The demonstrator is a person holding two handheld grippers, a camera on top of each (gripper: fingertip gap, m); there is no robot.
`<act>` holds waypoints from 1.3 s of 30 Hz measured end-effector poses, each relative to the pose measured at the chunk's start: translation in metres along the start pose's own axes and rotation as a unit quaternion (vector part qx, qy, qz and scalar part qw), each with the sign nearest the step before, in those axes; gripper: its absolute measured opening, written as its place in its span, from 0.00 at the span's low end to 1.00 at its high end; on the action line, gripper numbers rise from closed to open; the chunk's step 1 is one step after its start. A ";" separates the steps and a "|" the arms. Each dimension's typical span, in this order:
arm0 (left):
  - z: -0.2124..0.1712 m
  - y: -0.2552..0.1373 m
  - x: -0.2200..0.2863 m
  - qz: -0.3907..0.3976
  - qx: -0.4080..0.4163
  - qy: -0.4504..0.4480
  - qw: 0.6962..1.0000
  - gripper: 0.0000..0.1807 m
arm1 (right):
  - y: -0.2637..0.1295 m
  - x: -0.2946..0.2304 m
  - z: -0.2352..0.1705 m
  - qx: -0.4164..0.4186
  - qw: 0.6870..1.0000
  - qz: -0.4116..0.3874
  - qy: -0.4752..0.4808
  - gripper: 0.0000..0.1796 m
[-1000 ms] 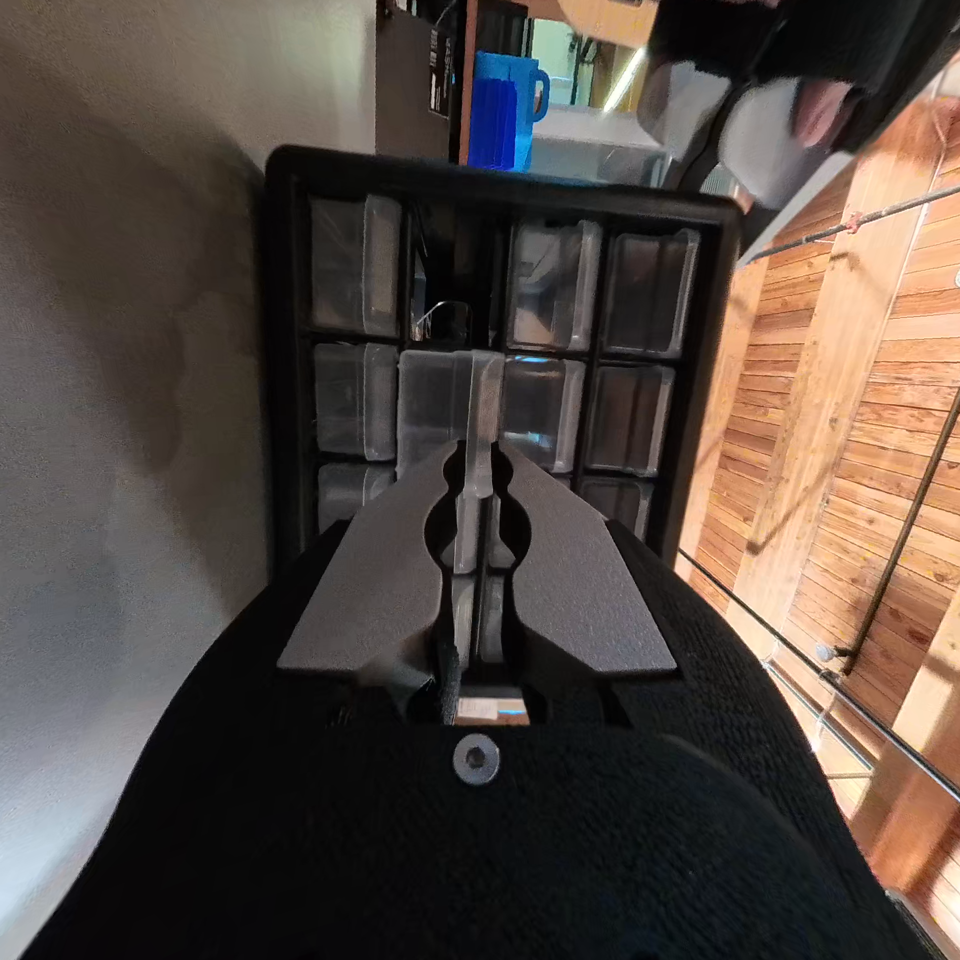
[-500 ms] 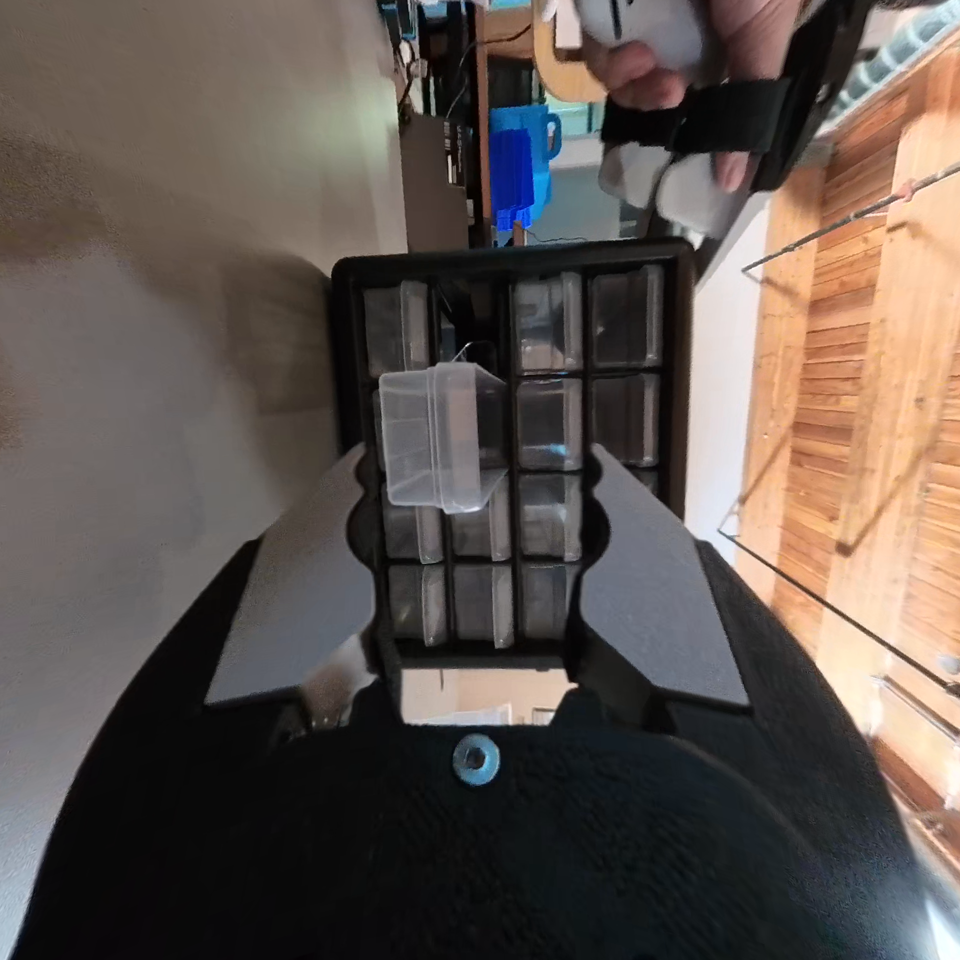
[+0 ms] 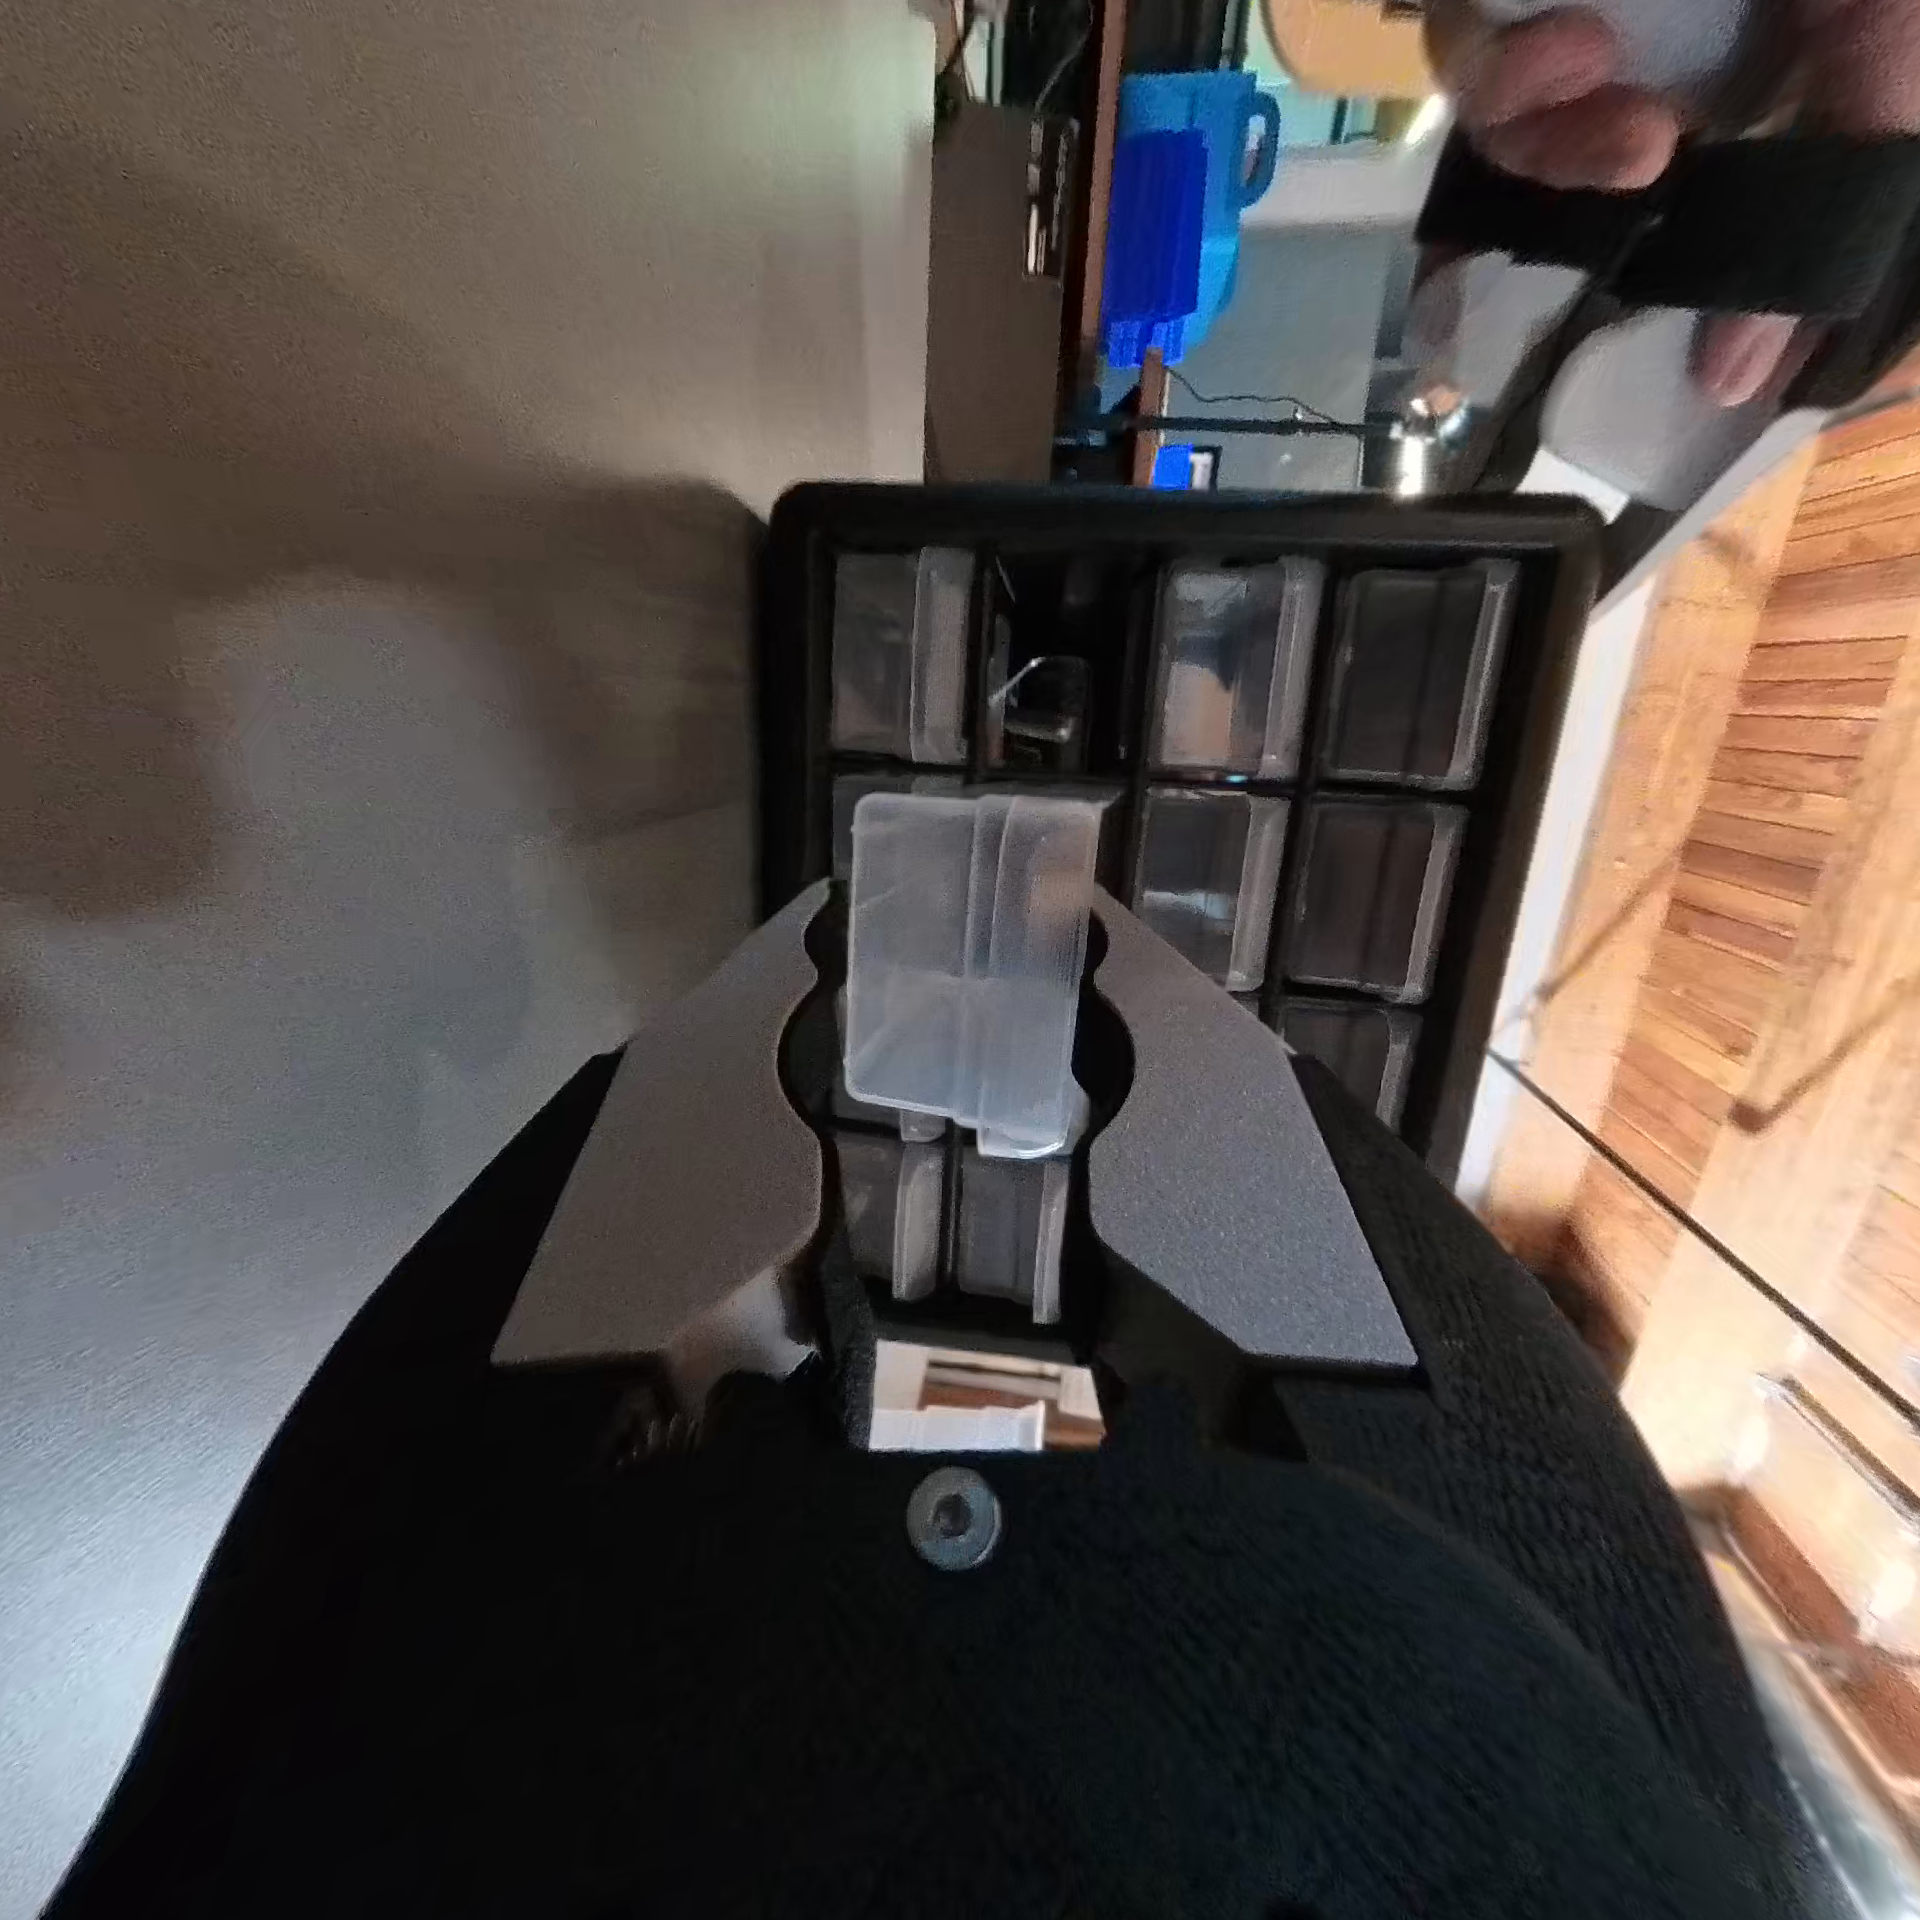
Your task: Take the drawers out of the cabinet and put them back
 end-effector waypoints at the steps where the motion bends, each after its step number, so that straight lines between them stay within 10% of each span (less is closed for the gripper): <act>1: 0.000 0.000 0.000 0.000 0.000 0.000 1.000 0.29 | -0.006 0.001 0.004 0.006 1.000 0.006 0.008 0.23; 15: -0.001 -0.002 0.000 0.000 -0.004 0.002 1.000 0.28 | -0.021 0.041 -0.001 -0.039 0.953 0.146 0.262 0.22; 39: -0.001 -0.002 0.000 0.000 -0.004 0.002 1.000 0.28 | -0.102 -0.042 -0.024 0.013 0.949 0.289 0.127 0.26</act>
Point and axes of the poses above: each gripper's, where its closed fingertips meet, y out along the fingers, z out of its top, x = y × z across the jaws, the point moved 1 cm from there along -y, back along the fingers, and after that the axes turned 11 degrees about -z, right-handed, at the moved point
